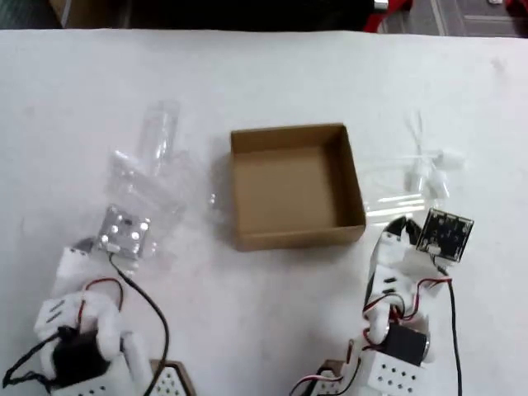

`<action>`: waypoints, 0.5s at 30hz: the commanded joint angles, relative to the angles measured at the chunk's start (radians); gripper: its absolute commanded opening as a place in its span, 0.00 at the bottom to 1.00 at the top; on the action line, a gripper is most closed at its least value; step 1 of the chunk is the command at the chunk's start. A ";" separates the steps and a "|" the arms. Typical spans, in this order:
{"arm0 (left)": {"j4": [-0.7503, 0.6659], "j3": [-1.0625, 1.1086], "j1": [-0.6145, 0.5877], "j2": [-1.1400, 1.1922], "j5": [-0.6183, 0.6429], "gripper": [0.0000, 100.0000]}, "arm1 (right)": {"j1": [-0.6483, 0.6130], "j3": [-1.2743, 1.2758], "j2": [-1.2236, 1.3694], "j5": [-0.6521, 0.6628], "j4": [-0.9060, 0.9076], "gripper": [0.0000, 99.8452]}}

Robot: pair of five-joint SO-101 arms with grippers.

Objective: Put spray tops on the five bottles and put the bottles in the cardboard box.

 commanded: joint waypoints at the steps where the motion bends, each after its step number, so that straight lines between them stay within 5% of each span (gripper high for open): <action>1: -0.003 -0.170 -0.002 -0.008 0.077 0.02 | 0.005 0.008 -0.007 -0.002 0.005 0.02; 8: -0.005 -0.342 -0.002 -0.007 0.140 0.03 | 0.005 0.009 -0.007 0.172 0.022 0.02; 15: -0.011 -0.431 -0.002 0.002 0.140 0.03 | 0.005 0.009 -0.007 0.184 0.030 0.02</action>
